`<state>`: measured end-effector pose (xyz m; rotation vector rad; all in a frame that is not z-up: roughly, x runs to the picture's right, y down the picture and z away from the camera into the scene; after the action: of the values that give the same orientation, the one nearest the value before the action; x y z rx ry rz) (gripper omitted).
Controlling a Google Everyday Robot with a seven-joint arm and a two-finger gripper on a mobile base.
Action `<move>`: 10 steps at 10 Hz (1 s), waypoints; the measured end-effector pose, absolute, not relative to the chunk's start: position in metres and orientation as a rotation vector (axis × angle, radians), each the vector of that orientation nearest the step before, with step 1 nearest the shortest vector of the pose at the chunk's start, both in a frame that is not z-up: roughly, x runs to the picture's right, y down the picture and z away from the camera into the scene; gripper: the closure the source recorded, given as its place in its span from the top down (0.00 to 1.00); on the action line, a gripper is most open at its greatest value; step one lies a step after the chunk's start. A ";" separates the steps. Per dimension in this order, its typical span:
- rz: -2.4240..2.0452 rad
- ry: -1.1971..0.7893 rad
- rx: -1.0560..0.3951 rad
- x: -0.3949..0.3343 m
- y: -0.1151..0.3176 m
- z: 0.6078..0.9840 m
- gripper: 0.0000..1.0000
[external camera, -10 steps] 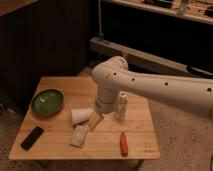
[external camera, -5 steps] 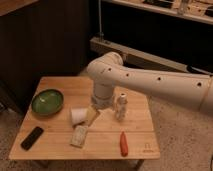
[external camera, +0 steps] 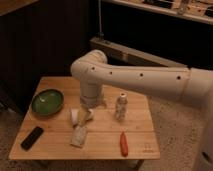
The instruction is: Move the arm in a circular motion
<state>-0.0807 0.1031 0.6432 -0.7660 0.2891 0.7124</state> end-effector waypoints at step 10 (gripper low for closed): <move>0.724 0.142 -0.625 -0.122 -0.083 0.754 0.80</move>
<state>-0.1225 -0.0831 0.7537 -0.6255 0.1415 0.7241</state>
